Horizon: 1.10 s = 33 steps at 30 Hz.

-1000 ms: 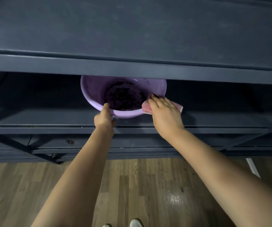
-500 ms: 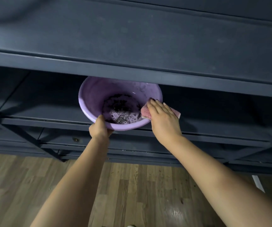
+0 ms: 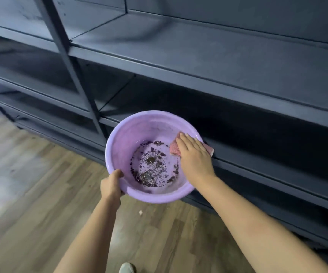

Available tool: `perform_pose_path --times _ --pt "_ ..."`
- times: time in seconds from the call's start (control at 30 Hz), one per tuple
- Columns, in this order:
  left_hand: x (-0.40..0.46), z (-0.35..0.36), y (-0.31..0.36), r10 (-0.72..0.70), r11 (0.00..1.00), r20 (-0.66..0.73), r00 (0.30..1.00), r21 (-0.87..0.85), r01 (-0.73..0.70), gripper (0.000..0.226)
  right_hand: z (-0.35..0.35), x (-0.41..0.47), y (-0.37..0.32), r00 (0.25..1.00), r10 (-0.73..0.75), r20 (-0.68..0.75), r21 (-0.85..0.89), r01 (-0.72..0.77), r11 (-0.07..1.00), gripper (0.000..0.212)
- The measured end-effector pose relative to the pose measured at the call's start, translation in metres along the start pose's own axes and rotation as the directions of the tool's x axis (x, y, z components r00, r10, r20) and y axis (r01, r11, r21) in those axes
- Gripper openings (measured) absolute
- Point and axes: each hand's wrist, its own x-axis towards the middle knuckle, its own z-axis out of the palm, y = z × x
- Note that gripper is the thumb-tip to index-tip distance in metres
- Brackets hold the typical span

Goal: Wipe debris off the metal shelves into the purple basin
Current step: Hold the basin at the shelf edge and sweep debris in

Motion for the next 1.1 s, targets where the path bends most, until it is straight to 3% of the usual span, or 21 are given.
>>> perform_pose_path --times 0.3,0.4,0.5,0.63,0.9,1.1 --pt "0.047 -0.091 -0.047 -0.135 0.991 -0.131 0.982 -0.019 0.134 0.011 0.069 0.014 -0.072 0.985 -0.112 0.128 0.038 0.108 0.993 0.060" --pt "0.070 -0.107 -0.067 -0.166 0.986 -0.143 0.976 0.005 0.168 0.008 0.102 0.018 -0.079 0.975 -0.099 0.197 0.056 0.090 0.994 0.061" --pt "0.095 -0.116 -0.090 -0.190 0.980 -0.158 0.969 0.030 0.197 0.019 0.137 0.022 -0.080 0.970 -0.071 0.232 0.061 0.059 0.996 0.062" --pt "0.123 -0.118 -0.117 -0.244 0.965 -0.161 0.956 0.054 0.256 0.023 0.180 0.029 -0.073 0.980 -0.032 0.196 0.063 0.020 0.998 0.068" --pt "0.182 -0.102 -0.198 -0.302 0.930 -0.225 0.926 0.144 0.338 0.031 0.298 0.058 -0.028 0.960 -0.023 0.280 0.041 0.012 0.999 0.062" --pt "0.227 -0.074 -0.244 -0.326 0.928 -0.241 0.914 0.102 0.358 0.022 0.358 0.088 0.021 0.972 0.116 0.206 0.115 -0.141 0.983 0.054"
